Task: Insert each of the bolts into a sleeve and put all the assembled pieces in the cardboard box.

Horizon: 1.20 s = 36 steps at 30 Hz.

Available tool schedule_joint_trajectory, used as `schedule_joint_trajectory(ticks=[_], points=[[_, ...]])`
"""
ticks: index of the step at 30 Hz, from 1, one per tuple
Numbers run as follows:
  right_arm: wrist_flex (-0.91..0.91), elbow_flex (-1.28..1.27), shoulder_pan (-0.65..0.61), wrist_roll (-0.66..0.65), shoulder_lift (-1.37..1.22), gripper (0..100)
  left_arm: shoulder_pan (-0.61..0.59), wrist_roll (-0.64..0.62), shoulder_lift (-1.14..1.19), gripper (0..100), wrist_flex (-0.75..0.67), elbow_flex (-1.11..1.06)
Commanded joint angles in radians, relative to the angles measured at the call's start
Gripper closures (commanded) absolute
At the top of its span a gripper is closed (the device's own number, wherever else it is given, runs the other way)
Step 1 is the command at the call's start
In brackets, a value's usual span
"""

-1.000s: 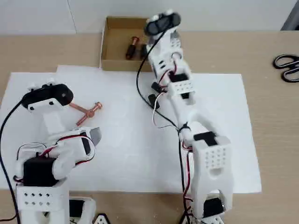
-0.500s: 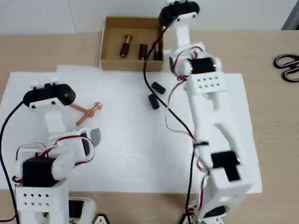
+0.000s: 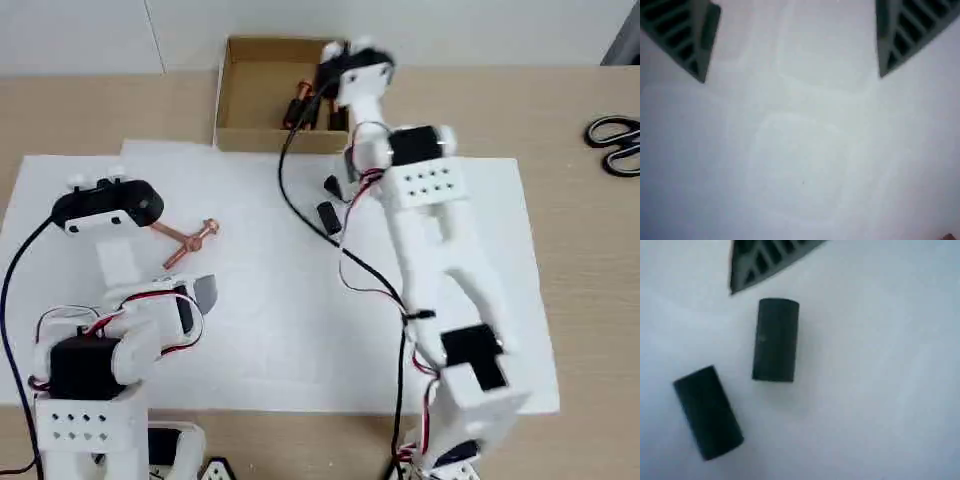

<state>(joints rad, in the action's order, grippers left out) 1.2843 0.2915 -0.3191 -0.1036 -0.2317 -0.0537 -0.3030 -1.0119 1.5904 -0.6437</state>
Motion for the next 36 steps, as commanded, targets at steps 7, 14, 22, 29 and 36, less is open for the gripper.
schedule_joint_trajectory(ticks=[7, 14, 22, 29, 36], points=[[0.001, 0.143, -0.081, -0.038, -0.205, 76.1, -0.005, 0.006, -0.014, 79, -0.015, 0.005], [-0.021, 0.184, -0.082, -0.037, -0.323, 76.2, -0.006, 0.005, -0.014, 79, -0.015, 0.005], [-0.041, 0.186, -0.111, -0.035, -0.38, 76.3, -0.006, 0.005, -0.014, 79, -0.015, 0.005], [-0.082, 0.186, -0.117, -0.037, -0.444, 80.4, -0.006, 0.005, -0.014, 79, -0.015, 0.005], [-0.079, 0.186, -0.116, -0.04, -0.466, 86.6, -0.006, 0.005, -0.014, 79, -0.015, 0.005]])
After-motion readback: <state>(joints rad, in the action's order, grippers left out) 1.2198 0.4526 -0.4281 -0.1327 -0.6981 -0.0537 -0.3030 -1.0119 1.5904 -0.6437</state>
